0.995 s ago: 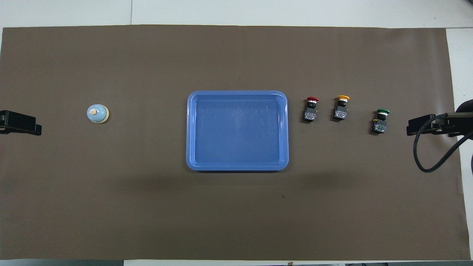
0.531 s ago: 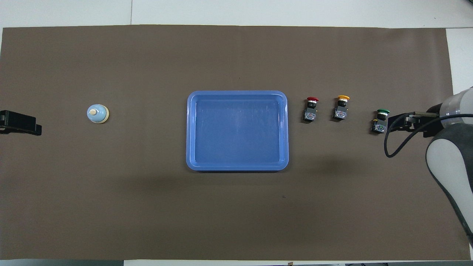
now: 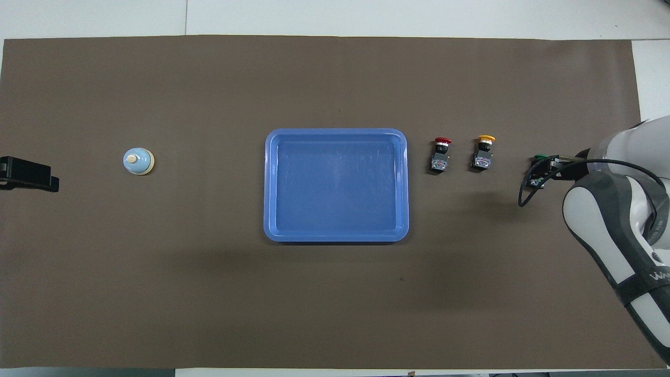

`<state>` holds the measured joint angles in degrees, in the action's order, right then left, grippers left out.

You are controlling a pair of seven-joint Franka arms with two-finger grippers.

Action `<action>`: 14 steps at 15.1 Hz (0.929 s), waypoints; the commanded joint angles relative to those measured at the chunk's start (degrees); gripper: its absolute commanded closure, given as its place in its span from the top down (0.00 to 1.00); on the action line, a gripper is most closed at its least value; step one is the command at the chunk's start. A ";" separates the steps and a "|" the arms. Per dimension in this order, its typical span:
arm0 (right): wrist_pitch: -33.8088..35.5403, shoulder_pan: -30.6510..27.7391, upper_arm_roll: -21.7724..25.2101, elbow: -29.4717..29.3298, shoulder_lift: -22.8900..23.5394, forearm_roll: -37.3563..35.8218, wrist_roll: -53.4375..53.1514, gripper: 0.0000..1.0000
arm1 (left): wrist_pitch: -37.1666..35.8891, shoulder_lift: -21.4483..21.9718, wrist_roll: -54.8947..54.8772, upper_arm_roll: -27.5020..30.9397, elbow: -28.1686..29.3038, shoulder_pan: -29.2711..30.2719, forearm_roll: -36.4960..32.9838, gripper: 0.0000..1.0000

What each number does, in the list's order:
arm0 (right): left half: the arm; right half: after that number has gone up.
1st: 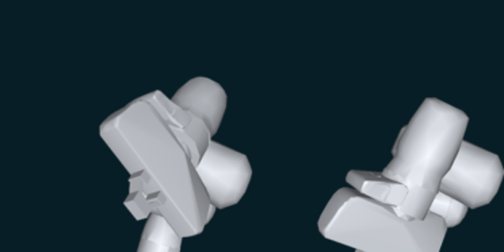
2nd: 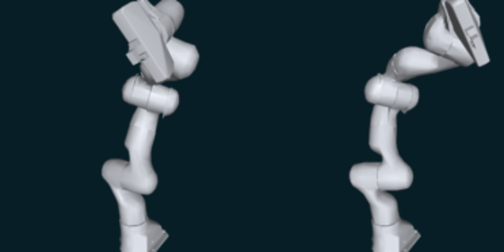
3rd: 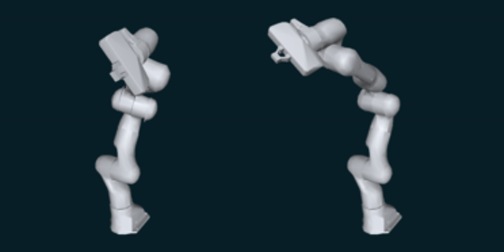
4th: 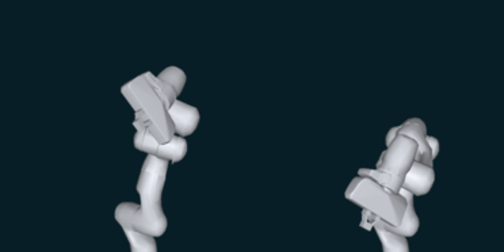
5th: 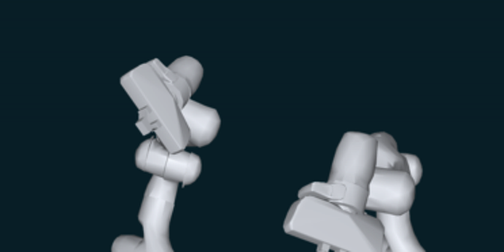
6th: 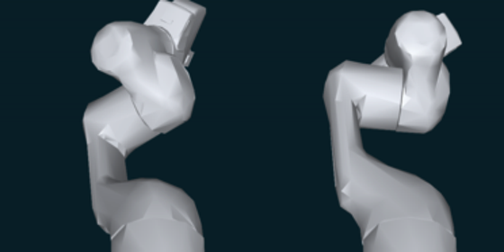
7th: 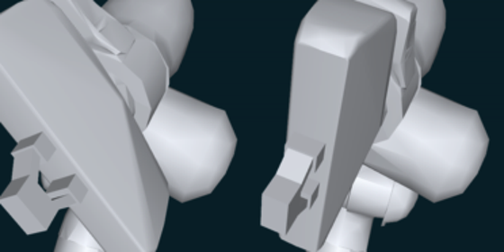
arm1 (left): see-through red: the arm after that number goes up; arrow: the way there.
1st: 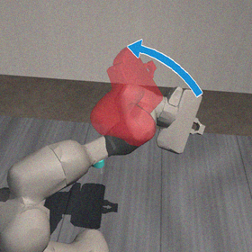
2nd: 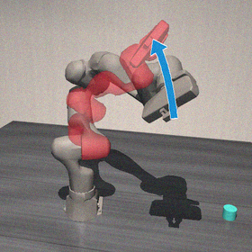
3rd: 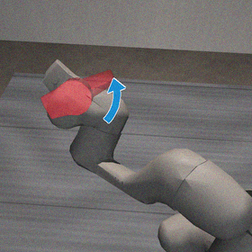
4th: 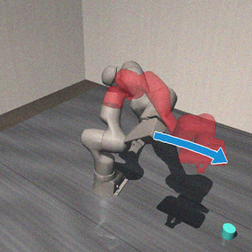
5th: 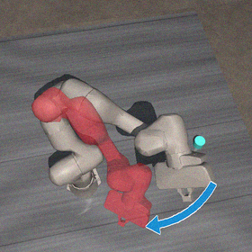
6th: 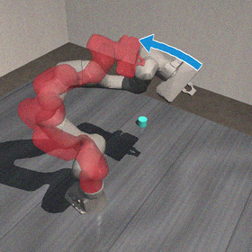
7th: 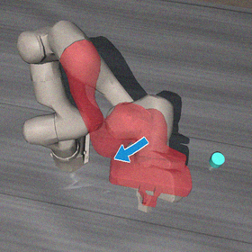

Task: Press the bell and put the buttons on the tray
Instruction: 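Reach the right gripper to the green-capped button and grasp it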

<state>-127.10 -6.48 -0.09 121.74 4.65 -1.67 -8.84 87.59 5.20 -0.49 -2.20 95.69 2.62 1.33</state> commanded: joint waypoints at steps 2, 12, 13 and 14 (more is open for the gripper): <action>-5.69 -0.82 -0.61 2.10 1.40 -2.46 -1.87 1.00 | -0.76 -0.01 -0.04 0.01 -0.42 0.10 0.43 1.00; -10.53 -1.61 -0.61 -2.12 9.67 -2.38 -4.87 1.00 | -0.76 -0.10 -0.04 0.01 -0.51 0.10 0.43 1.00; -10.53 -1.61 -0.61 -1.86 9.93 -2.46 -5.83 0.99 | -0.84 -0.10 -0.04 0.01 -0.42 0.19 0.43 1.00; -10.45 -1.43 -0.61 -1.51 9.94 -2.46 -5.93 0.98 | -0.76 -0.10 -0.04 0.01 -0.42 0.10 0.43 1.00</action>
<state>-137.83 -7.23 -0.08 120.91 13.48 -2.93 -12.75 87.59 5.20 -0.49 -2.20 95.69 2.62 1.33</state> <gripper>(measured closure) 0.004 0.000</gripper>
